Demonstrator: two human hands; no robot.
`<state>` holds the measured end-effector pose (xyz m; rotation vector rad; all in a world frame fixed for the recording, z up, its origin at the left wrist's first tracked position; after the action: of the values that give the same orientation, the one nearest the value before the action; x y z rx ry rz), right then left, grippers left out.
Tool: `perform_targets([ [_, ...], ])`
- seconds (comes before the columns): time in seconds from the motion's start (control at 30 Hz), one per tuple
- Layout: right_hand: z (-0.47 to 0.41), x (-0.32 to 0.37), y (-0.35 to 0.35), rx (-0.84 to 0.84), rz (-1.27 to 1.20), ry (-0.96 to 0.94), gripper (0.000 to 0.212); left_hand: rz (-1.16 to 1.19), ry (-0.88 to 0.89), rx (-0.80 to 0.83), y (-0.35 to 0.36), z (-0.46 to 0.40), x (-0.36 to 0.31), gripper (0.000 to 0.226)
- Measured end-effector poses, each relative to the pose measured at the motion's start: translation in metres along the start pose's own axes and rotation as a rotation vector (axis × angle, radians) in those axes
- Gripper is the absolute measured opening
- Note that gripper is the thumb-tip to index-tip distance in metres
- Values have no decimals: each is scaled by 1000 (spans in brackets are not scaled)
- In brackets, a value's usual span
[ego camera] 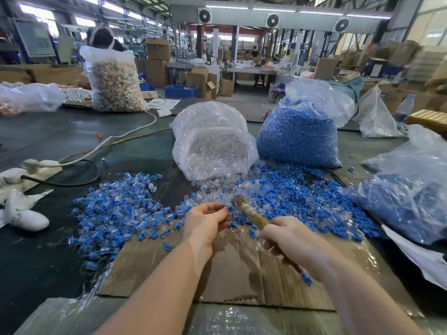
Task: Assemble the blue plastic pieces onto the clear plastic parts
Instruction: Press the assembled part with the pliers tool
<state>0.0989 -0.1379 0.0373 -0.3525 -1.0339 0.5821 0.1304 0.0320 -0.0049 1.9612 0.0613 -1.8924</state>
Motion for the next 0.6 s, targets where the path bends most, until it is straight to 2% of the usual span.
perform_targets([
  [0.13,4,-6,20,136,-86,54,6,10,-4,-53,-9,-4,0,13],
  [0.23,6,-8,24,167,-84,56,3,2,-11,-78,-17,-5,2,14],
  [0.37,10,-7,29,188,-43,48,16,-31,-3,-91,-22,-5,2,12],
  [0.6,15,0,37,259,-32,3,19,-90,16,-89,-26,-6,-4,9],
])
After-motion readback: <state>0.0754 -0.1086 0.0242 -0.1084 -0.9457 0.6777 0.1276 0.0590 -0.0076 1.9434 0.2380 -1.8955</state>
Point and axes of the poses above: each hand's wrist, its own z-axis away from the middle knuckle, its own y-axis out of the palm, x = y × z, the point moved 9 cm from there along -z, towards the middle knuckle, and after that the axes turned 14 degrees about y, right-handed, at the moved point
